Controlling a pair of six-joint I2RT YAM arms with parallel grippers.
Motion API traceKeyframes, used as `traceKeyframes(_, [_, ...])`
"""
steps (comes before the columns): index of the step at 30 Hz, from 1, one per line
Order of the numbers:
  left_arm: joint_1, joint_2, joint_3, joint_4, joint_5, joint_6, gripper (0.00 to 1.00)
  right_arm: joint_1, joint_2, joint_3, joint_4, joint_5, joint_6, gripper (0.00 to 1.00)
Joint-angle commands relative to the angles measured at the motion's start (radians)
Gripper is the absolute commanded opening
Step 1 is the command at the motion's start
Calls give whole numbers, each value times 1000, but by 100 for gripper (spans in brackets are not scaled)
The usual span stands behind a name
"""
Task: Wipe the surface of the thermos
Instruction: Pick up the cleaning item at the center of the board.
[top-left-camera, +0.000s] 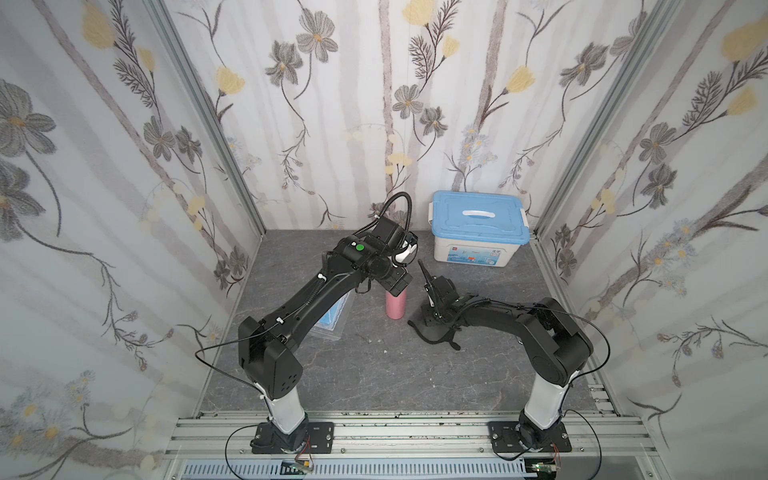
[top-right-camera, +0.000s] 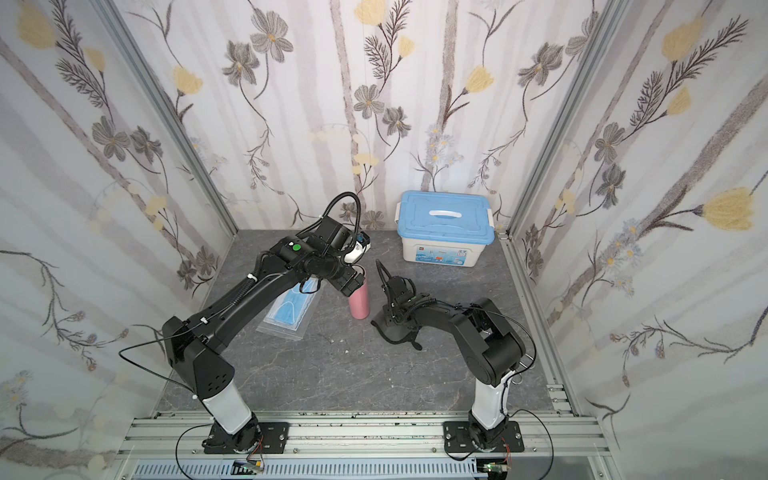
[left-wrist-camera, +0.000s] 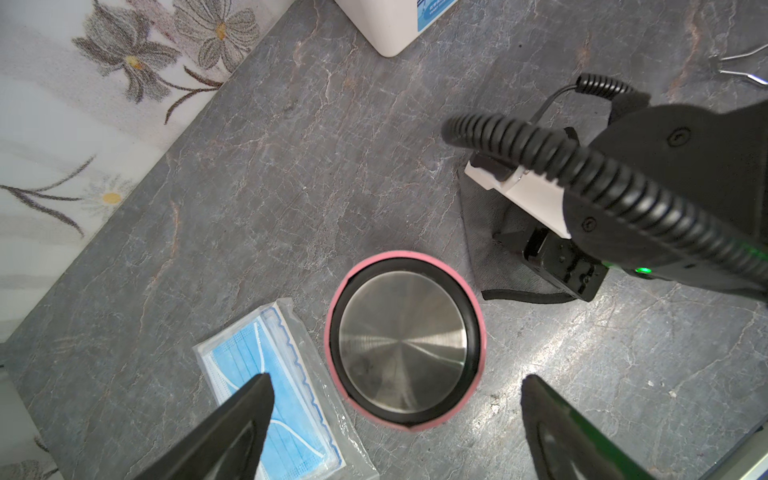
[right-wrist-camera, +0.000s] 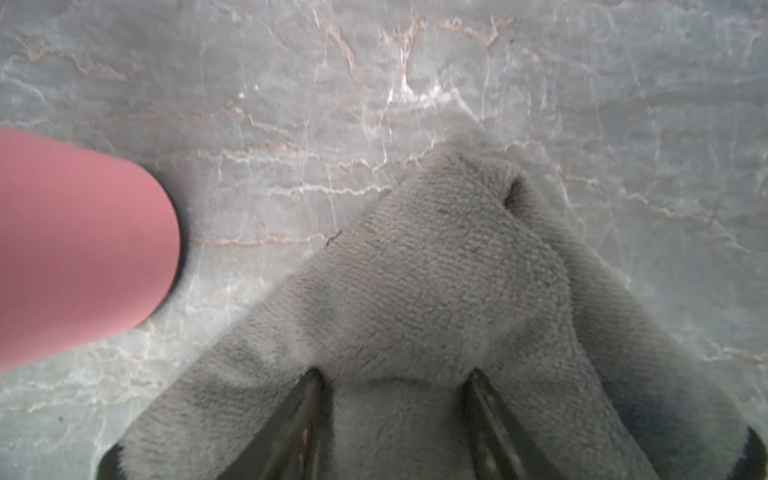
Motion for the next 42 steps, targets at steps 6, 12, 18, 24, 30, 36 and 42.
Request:
traceKeyframes(6, [2, 31, 28, 4, -12, 8, 94, 2, 31, -40, -84, -54, 36, 25])
traceKeyframes(12, [2, 39, 29, 11, -13, 8, 94, 1, -32, -64, -86, -45, 40, 0])
traceKeyframes(18, [2, 57, 38, 17, -17, 7, 91, -4, -189, -86, -124, -22, 26, 0])
traceKeyframes(24, [5, 76, 52, 13, -10, -4, 87, -4, -341, -91, -167, 9, 16, 0])
traceKeyframes(30, [5, 78, 50, 16, 18, -15, 79, -7, -400, -80, -199, 34, 7, 0])
traceKeyframes(36, [6, 82, 51, 2, 39, -15, 68, -12, -451, -93, -207, 48, 11, 0])
traceKeyframes(42, [6, 83, 52, -9, 49, -19, 55, -22, -484, -102, -212, 55, 12, 0])
